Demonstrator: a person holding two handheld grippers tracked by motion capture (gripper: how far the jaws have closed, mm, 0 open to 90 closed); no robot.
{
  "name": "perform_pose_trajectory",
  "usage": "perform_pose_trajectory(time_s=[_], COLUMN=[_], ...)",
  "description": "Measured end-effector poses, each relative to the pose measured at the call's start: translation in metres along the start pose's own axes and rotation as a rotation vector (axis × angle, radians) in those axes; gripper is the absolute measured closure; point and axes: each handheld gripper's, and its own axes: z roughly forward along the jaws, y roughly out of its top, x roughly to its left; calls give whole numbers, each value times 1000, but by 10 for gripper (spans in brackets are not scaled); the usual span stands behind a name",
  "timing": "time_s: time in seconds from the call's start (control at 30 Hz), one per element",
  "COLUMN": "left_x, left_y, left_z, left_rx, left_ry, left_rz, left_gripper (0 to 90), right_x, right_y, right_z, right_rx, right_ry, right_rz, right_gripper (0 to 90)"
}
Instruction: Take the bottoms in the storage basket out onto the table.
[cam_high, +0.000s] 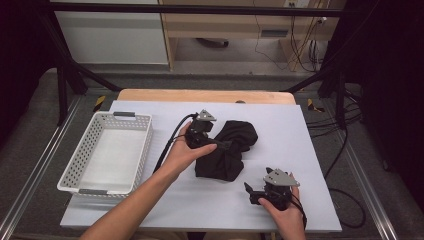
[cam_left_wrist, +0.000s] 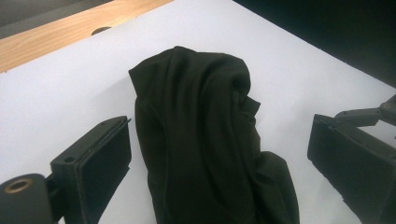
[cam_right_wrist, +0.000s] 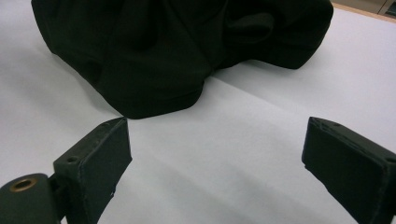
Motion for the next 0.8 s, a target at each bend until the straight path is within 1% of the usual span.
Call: perform_pose_trajectory(time_s=[0.07,0.13,0.2,0.27,0.3,0.5,0.6,0.63,0.8], left_x=[-1,-1,-2,-2,-3,-4,-6,-6,-4], left_y=[0,3,4,7,12,22,26,28,31], left_z=[-1,-3,-4,-8,-12,-21,-24,-26,-32], left_rx=[-2,-4,-6,-20,-30,-53,-55,-63,-83], left_ry=[-8,-1,0,14,26,22,29,34,44], left_rz=[7,21,23,40,60,78,89,93,93], left_gripper=[60,60,61,63,65,64,64,64,66], right_x=[0,0,0,0,-1,-2,-2,-2,-3], right_y=[0,0,1,1,0,0,0,0,0], right_z=[0,0,0,0,-1,-1,-1,-1,-2], right_rx=[0,-2,-4,-4,-4,-7,-6,-6,-10], right_ry=[-1,-2,-2,-3,-4,-6,-5,-8,-11], right_rz=[1,1,1,0,1,5,3,9,9], right_gripper=[82,82,81,81,82,81,82,83,83])
